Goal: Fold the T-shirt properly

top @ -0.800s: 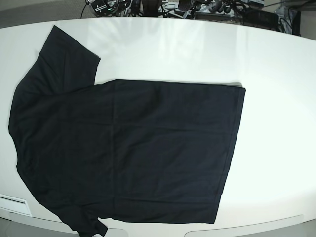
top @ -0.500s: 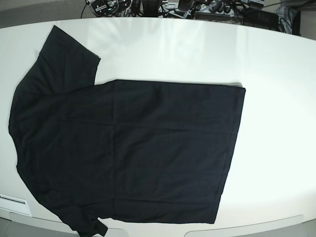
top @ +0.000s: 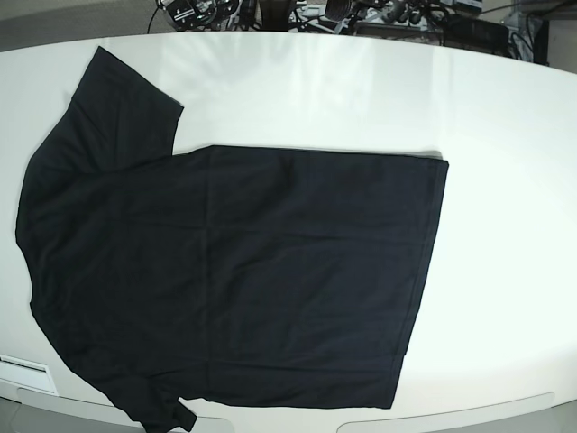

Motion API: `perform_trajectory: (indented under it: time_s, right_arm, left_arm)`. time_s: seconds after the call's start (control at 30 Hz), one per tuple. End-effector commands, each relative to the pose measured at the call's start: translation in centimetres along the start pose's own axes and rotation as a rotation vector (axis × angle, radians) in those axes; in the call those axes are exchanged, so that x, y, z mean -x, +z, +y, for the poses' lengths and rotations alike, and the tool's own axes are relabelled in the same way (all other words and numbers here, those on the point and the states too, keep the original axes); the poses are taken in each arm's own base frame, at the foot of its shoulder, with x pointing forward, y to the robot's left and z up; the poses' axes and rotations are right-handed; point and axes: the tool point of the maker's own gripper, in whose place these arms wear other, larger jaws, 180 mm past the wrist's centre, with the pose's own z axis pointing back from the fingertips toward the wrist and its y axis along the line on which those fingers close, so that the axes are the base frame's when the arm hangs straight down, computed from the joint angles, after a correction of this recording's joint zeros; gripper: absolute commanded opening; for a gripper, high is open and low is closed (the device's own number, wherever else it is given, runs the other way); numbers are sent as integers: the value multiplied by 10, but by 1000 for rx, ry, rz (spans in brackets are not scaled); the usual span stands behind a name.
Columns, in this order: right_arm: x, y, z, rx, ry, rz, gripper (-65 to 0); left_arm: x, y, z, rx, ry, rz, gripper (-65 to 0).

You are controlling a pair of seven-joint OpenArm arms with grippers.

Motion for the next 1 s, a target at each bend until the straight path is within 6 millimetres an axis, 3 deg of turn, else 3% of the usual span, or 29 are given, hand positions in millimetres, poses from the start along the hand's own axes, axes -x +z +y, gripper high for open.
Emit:
perform_trajectory:
  time_s: [0.0,0.5,0.6,0.77,0.97]
  right_arm:
    - [-4,1,-2,-2,3,-13,-650]
    - [0,1,-1,-3,4,7,-650]
    - [27,2,10,-53,17,108,-650]
    - [72,9,23,-74,23,133,-650]
    - [122,35,38,-78,54,128,-650]
  left_arm:
    - [-3,0,-2,9,-2,-13,-650]
    - [4,1,-3,10,-1,11,-650]
    - [17,2,-6,23,-41,74,-650]
    - [54,14,-31,120,-146,126,-650]
    - [85,43,-42,143,-181,140,-650]
